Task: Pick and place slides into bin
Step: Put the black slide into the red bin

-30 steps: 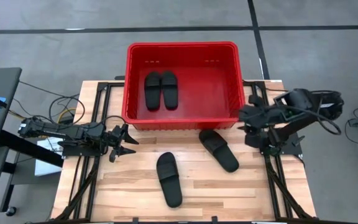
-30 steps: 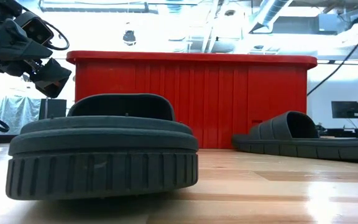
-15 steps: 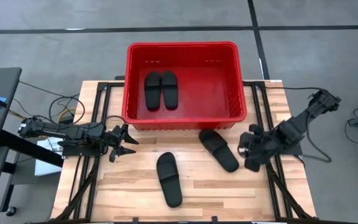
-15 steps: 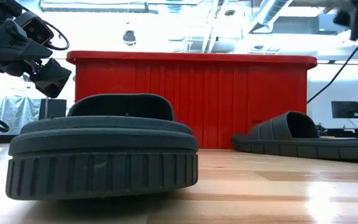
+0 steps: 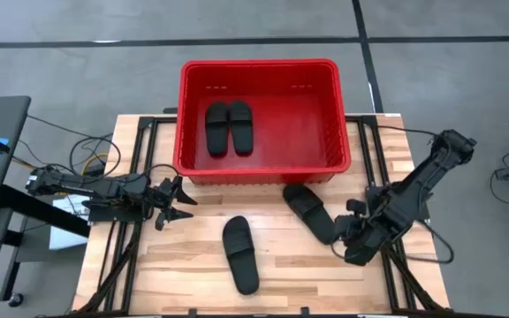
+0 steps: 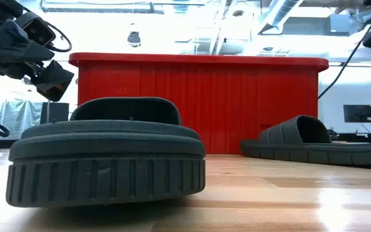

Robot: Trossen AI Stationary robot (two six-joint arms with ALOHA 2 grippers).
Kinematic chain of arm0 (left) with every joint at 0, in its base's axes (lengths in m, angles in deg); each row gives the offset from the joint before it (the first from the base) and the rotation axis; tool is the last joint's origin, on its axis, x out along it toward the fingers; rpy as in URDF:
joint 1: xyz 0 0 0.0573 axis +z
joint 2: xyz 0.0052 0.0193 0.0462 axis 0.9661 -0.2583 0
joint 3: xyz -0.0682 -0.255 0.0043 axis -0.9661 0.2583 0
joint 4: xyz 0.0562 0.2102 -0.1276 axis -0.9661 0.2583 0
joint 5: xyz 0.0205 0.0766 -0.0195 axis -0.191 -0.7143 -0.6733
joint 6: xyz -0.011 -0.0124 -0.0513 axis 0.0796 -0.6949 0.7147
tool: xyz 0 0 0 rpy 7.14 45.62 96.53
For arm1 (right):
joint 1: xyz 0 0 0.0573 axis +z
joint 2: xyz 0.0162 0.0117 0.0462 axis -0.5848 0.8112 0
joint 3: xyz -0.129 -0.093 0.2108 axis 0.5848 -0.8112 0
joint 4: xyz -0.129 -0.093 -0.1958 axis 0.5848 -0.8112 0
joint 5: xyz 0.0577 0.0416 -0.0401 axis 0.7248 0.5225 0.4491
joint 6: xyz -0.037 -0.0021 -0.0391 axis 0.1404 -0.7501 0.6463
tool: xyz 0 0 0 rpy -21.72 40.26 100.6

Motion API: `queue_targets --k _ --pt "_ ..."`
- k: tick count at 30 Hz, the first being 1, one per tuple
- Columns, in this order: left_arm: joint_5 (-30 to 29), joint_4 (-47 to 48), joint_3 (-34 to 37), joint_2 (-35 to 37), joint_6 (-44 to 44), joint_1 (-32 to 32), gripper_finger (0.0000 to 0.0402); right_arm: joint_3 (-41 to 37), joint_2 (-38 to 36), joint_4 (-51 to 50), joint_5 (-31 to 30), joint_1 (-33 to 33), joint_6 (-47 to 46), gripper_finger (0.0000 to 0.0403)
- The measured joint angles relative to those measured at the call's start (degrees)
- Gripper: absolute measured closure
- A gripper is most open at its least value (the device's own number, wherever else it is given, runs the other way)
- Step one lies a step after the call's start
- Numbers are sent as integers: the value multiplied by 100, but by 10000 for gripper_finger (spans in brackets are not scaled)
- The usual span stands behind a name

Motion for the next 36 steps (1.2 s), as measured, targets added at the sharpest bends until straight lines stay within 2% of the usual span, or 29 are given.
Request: queue_targets --k 14,20,26,31,36 --pt "0 -2 0 0 0 0 191 0 1491 493 412 -199 1459 287" --pt "0 -2 -2 0 -2 1 191 0 1865 570 397 -382 2018 287" --pt "0 -2 -2 0 -2 2 191 1 2260 801 670 -443 2576 287" --pt "0 -2 -2 2 -2 1 191 35 2651 951 660 -437 2901 287" --pt "0 0 0 2 0 2 191 59 2862 922 380 -423 2901 287"
